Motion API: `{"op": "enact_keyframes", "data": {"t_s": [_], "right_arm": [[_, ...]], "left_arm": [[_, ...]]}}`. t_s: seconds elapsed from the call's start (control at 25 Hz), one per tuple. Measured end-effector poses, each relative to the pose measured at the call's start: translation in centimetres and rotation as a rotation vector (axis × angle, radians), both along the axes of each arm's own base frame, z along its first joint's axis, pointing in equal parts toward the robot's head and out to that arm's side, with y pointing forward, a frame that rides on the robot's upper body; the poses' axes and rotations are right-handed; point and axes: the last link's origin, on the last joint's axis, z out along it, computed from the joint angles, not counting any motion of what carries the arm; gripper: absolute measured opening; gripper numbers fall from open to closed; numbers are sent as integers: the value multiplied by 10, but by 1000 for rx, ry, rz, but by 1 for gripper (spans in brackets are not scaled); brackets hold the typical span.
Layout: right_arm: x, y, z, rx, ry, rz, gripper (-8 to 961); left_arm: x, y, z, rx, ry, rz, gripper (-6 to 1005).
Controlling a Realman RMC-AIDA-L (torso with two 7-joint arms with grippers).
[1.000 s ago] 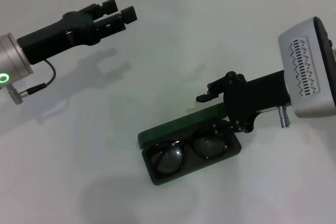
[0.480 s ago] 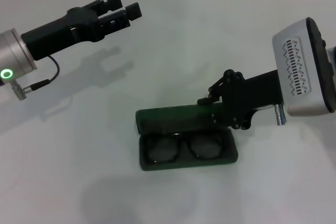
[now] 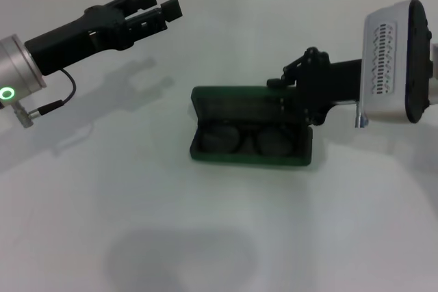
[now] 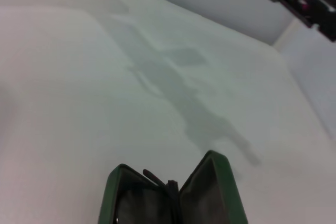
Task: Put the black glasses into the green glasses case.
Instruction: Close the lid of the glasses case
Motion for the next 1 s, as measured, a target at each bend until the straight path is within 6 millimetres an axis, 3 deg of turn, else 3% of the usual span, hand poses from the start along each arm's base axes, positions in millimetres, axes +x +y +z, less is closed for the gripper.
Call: {"op": "enact_keyframes", "data": {"t_s": [0.28,0.44,0.52,0.84,1.0], "right_arm": [[-1,8,-17,115,-48,56,164],[-1,-4,-18,81,-44,66,155],[-1,-11,-15,68,-39,79,149],[2,-18,11,158,0,109,393],[7,-23,25,98,89,64,393]], "left_arm": [[3,6,1,6,8,5,819],[2,8,0,8,14,11,819],[2,8,0,8,16,13,818],[2,6,-2,13,12,16,818],[0,6,-5,-4,9,26,818]]}}
